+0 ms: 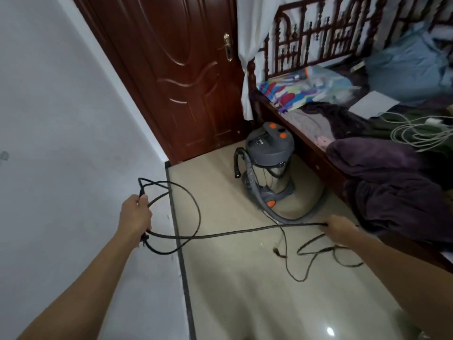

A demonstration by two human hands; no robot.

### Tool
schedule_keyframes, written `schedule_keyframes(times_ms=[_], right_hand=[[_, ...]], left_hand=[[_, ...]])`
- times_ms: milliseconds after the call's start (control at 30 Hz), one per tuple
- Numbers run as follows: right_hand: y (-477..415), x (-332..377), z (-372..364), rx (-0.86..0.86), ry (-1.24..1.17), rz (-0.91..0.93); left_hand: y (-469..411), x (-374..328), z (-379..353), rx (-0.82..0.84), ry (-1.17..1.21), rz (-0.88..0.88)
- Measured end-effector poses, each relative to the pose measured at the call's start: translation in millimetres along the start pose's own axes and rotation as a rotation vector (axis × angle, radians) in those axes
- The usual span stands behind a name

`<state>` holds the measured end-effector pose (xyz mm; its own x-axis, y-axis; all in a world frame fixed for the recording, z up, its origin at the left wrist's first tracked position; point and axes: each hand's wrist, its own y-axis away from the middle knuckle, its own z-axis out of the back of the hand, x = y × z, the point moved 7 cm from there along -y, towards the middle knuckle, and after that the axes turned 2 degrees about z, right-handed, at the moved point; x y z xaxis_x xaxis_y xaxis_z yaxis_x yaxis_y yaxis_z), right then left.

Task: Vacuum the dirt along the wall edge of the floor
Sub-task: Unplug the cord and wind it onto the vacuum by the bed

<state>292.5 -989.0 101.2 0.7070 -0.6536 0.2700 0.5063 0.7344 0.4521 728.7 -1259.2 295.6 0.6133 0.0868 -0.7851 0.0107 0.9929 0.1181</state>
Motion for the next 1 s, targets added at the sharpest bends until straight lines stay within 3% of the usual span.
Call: schedule_keyframes(times_ms=[100,200,367,567,833,1000], right_hand=[[-12.7,20.4,5.4,-0.075,0.031,-0.062],[-15.8,72.9,22.0,-0.128,0.22,0.025],[-2.1,176.0,56.7,-0.111,0.195,0.325],[-2.3,255.1,102.7,-0.091,-0.001,0.603],[-72.2,267.0,142.5,0.051,-0.442,0.637],[-117.7,268.5,162.8,0.148,-0.519,0.684]], left_hand=[[-32.0,9.7,-3.8,0.082,-0.238,-0.106],[-48.6,7.3,-25.6,0.157,-0.395,-0.197],[-56.0,-9.3,-67.6,0.329,-0.208,-0.183],[-47.1,-20.7,-134.6,0.541,0.193,0.098],[-80.6,-85.5,-197.3,0.657,0.263,0.002],[-125.9,-119.0,-222.9,0.674,0.22,-0.002]])
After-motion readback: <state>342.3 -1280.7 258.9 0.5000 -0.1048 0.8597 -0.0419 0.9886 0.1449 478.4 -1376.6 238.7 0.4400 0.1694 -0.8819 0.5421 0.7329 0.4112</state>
